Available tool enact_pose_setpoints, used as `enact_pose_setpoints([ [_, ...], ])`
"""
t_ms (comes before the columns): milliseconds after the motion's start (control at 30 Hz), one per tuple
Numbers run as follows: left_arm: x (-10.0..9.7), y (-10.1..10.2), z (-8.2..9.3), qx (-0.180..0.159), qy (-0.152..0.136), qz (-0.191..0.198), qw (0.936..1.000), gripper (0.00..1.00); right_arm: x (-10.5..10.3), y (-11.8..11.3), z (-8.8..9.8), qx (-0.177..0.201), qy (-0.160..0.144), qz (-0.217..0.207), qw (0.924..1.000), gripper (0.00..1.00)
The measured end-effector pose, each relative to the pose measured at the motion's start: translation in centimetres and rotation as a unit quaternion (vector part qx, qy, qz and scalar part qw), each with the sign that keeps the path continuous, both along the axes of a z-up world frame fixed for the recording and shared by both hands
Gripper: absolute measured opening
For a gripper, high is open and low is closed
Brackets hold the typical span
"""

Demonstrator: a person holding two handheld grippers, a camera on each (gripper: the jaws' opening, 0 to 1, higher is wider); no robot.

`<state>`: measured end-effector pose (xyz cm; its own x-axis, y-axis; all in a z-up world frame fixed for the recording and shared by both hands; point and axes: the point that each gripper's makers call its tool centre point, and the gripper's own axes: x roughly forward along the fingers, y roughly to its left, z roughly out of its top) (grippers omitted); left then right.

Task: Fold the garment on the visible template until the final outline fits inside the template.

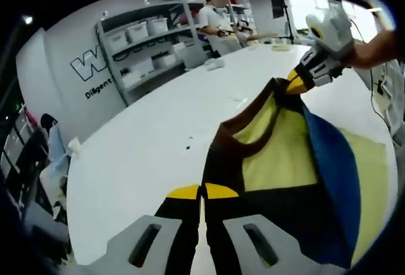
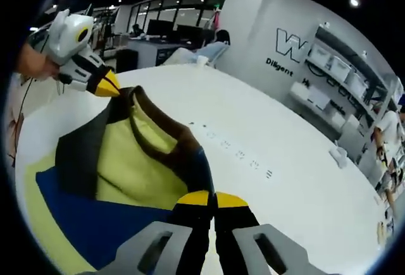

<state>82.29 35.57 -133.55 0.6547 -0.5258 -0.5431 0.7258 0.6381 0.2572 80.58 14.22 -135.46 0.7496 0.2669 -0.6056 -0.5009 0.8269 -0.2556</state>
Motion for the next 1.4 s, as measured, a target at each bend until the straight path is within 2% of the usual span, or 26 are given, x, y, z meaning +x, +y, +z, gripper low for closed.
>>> enact_pose_setpoints([
  [200, 1.4, -0.5, 0.1, 0.0, -0.017, 0.003, 0.9999, 0.0, 0.7, -0.4, -0.5, 0.011, 0.003, -0.019, 0.9998, 0.0],
  [500, 3.0, -0.5, -0.5, 0.015, -0.027, 0.007, 0.9995, 0.0, 2.0, -0.3, -0.8, 0.0, -0.001, -0.013, 0.9999, 0.0],
  [633, 3.8, -0.1, -0.7, 0.008, -0.026, 0.019, 0.9994, 0.0, 2.8, 0.0, -0.5, -0.002, -0.008, -0.007, 0.9999, 0.0],
  [933, 4.8, 0.6, -2.7, 0.023, -0.012, 0.03, 0.9992, 0.0, 3.8, -0.1, -2.6, -0.01, 0.009, -0.003, 0.9999, 0.0],
  [1067, 5.3, 1.3, -3.3, 0.011, 0.006, 0.052, 0.9986, 0.0, 3.8, -0.2, -3.3, -0.004, 0.016, -0.01, 0.9998, 0.0],
  [1233, 4.7, 1.2, -5.1, 0.011, 0.036, 0.06, 0.9975, 0.0, 3.9, -0.1, -3.9, -0.011, 0.018, -0.007, 0.9997, 0.0],
  [1400, 3.8, -0.1, -6.0, 0.016, 0.041, 0.044, 0.9981, 0.0, 4.0, -0.2, -4.8, -0.021, 0.026, -0.004, 0.9994, 0.0],
])
